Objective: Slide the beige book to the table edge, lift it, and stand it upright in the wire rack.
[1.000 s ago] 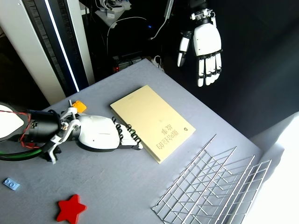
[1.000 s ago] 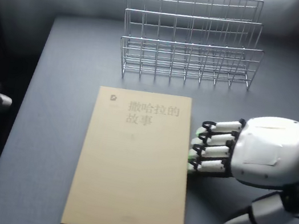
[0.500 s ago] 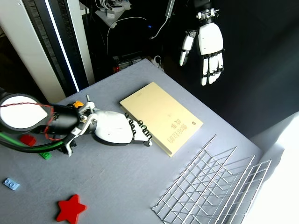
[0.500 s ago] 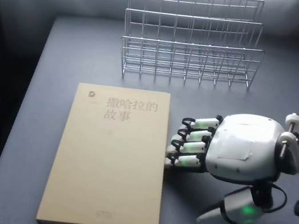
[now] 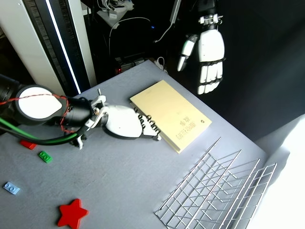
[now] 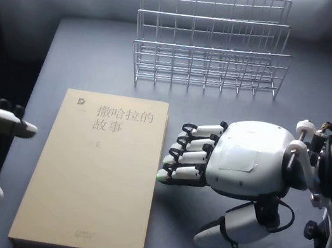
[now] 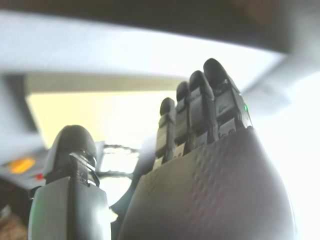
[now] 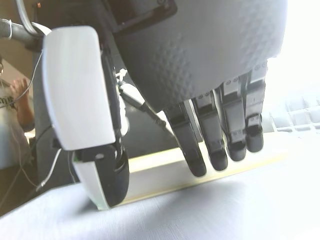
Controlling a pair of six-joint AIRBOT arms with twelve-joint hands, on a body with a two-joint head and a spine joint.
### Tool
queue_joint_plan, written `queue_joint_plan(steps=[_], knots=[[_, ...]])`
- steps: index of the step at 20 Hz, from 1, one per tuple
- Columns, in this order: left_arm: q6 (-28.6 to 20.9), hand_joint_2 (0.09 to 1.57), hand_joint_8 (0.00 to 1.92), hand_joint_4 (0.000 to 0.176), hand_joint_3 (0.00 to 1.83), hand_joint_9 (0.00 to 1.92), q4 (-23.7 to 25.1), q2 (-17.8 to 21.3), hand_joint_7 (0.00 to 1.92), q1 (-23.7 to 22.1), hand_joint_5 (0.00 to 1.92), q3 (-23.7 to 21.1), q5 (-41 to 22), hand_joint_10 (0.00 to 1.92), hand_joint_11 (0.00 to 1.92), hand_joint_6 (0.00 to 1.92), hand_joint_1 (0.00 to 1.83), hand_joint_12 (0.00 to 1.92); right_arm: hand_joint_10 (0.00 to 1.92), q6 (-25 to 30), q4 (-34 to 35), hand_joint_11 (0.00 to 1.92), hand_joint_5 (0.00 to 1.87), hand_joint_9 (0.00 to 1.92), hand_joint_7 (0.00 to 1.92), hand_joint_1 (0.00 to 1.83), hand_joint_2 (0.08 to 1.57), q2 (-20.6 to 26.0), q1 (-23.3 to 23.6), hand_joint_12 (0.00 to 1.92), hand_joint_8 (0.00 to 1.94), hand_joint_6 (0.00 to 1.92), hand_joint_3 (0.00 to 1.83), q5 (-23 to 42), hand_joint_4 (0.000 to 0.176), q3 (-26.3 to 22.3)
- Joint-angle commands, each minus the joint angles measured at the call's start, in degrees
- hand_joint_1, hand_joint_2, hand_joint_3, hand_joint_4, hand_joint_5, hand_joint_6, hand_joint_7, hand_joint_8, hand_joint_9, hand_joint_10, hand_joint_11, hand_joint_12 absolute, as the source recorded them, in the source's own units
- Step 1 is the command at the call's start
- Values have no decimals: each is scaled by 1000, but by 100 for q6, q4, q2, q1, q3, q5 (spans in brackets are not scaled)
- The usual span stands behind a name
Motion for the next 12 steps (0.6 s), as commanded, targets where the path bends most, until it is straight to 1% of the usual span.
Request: queue_joint_plan(steps=[1,2,4,5,6,8,9,11,12], knots=[[-67,1135,0,55,0,143,-5,92,136,14,141,57,-406,0,0,2,525,572,5,60,120,0,182,156,156,113,1151,-33,43,324,4,2,0,127,0,-41],[-128,1134,0,53,0,133,-5,104,128,31,146,70,-441,0,0,4,513,575,3,62,119,0,185,154,159,109,1148,-64,47,361,3,2,0,93,0,-57],[-62,1143,1,55,2,107,-4,101,108,-9,137,126,-438,2,0,1,508,486,0,62,119,0,189,148,158,96,1150,-126,62,359,1,2,0,17,0,-80],[-95,1133,5,56,0,124,-5,84,129,-20,147,185,-437,7,0,4,516,547,5,62,119,0,181,131,150,107,1154,-164,76,265,2,2,1,-29,0,-80],[-144,1134,3,59,0,126,-27,60,128,-20,134,239,-448,6,0,1,500,563,8,69,119,0,188,142,170,98,1153,-188,82,294,5,4,0,-47,0,-80],[-144,1132,1,61,0,125,-163,34,133,2,145,330,-620,2,0,3,506,568,10,82,119,0,208,153,180,125,1147,-238,94,300,6,10,0,-95,0,-80],[-144,1136,1,62,1,114,-261,21,124,25,139,402,-692,1,0,0,498,540,6,82,119,0,211,148,174,101,1152,-269,99,301,3,9,0,-123,0,-80],[-144,1140,5,59,2,125,-483,-13,139,99,149,540,-710,5,0,3,496,535,4,82,119,0,194,136,137,76,1162,-313,127,273,0,0,3,-140,0,-80],[-144,1128,7,55,0,141,-555,-19,158,158,168,591,-706,8,0,8,532,568,2,82,119,0,189,132,144,69,1165,-341,149,251,2,0,3,-190,0,-79]])
